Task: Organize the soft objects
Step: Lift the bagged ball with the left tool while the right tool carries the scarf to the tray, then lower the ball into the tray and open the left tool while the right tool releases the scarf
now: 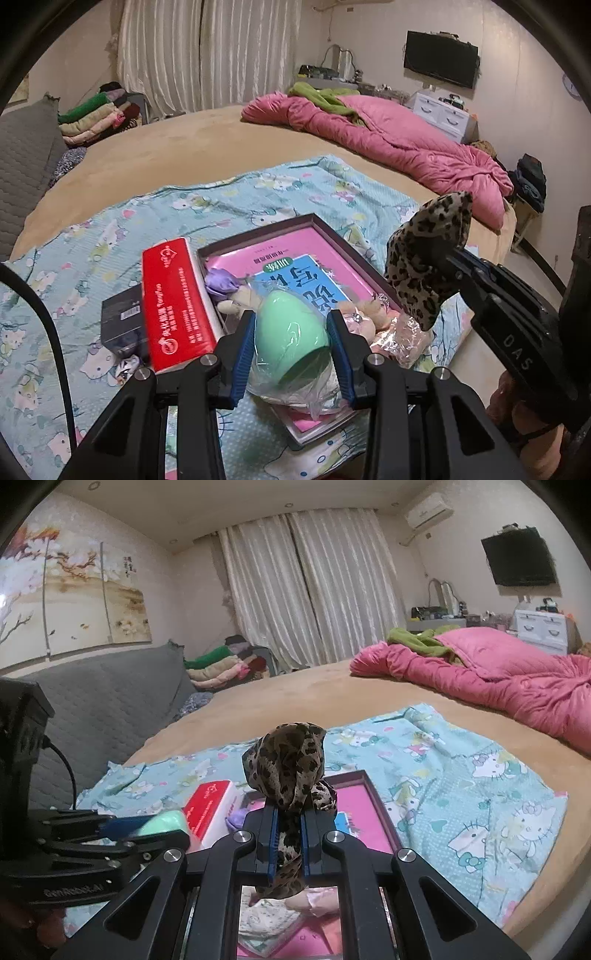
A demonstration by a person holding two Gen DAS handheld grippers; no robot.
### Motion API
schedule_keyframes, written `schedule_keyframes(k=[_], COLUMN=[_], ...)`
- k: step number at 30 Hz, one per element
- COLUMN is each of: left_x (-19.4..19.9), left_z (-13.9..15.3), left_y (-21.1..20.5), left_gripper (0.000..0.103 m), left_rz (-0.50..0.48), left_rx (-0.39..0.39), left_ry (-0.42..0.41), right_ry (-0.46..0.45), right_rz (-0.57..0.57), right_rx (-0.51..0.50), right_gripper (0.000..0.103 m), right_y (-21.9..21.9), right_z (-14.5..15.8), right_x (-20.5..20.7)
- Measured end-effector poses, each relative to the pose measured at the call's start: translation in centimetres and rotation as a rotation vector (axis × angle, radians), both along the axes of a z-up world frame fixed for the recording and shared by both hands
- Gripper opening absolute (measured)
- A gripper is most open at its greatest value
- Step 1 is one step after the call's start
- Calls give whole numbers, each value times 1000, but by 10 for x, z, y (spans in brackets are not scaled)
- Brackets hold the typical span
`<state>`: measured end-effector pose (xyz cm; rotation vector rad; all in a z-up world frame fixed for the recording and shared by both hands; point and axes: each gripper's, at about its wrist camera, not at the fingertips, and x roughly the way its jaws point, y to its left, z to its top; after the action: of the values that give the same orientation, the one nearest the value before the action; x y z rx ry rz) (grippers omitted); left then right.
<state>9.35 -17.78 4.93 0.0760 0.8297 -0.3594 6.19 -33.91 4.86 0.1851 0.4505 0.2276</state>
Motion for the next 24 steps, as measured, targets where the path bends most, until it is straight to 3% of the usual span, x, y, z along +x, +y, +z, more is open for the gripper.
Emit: schedule_keyframes(k=[24], left_x=[42], left_z=[-57], left_y=[-15], left_gripper=[39], left_rz=[-9], left_rx=[16], left_ry=[111], right_ry=[150], right_rz=[3], right_rx=[-4], right_gripper=[11], right_y=[-5], right_z=[-41], right_x=[21])
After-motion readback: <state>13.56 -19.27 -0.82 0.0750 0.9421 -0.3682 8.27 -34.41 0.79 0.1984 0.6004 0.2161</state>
